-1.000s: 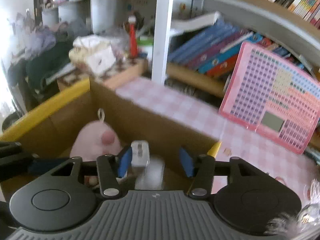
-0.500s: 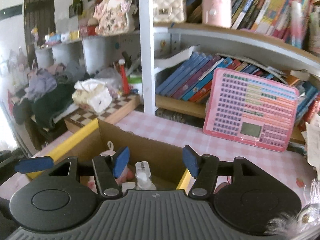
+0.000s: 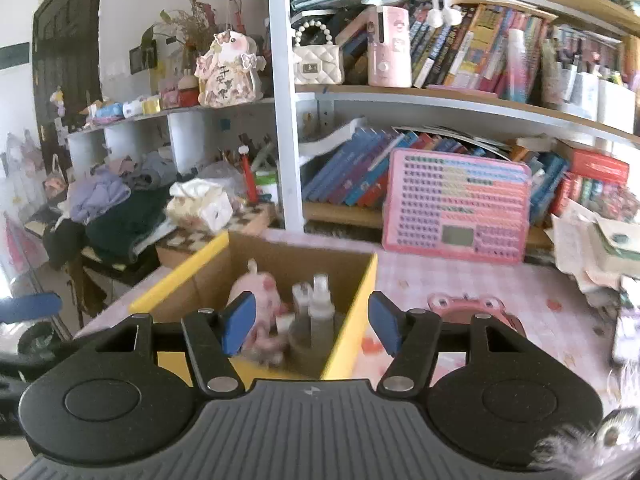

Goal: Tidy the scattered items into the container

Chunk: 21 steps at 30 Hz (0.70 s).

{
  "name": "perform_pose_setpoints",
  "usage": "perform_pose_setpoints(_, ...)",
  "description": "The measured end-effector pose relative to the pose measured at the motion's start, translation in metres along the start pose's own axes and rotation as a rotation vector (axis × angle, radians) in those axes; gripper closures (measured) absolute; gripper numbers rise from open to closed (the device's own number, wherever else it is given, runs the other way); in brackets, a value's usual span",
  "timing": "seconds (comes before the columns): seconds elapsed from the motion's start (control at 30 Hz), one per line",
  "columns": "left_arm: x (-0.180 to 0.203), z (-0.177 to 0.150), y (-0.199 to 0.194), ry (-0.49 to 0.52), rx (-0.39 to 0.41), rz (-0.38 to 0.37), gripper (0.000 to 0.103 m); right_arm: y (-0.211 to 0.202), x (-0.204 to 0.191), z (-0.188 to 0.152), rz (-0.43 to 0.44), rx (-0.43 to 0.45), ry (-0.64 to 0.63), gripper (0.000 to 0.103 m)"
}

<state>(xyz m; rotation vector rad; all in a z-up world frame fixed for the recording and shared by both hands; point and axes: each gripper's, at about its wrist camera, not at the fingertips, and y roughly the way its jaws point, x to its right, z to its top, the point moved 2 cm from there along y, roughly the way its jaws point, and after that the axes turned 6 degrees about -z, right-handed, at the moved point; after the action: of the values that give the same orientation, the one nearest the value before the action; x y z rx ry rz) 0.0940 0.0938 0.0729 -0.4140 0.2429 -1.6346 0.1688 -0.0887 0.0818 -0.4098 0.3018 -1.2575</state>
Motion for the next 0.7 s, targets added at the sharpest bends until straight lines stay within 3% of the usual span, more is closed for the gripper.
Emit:
perform_pose_setpoints(0.27, 0.004, -0.031, -0.039, 0.013, -0.036, -0.003, 0.010, -0.058, -0.007, -0.052, -0.094, -0.034, -0.005, 0.042)
perform_pose_setpoints(0.47, 0.014, -0.048, -0.048, 0.018, -0.055, -0.013, 0.006, -0.083, -0.004, -0.084, -0.149, -0.076, 0.003, 0.041)
perform_pose_setpoints(0.57, 0.022, -0.059, -0.047, 0.027, -0.090, -0.012, 0.006, -0.093, -0.002, -0.097, -0.169, -0.086, 0.006, 0.036)
perform_pose_setpoints(0.7, 0.035, -0.073, -0.048, 0.058, -0.119, -0.009, 0.005, -0.108, -0.001, -0.113, -0.202, -0.087, 0.012, 0.021)
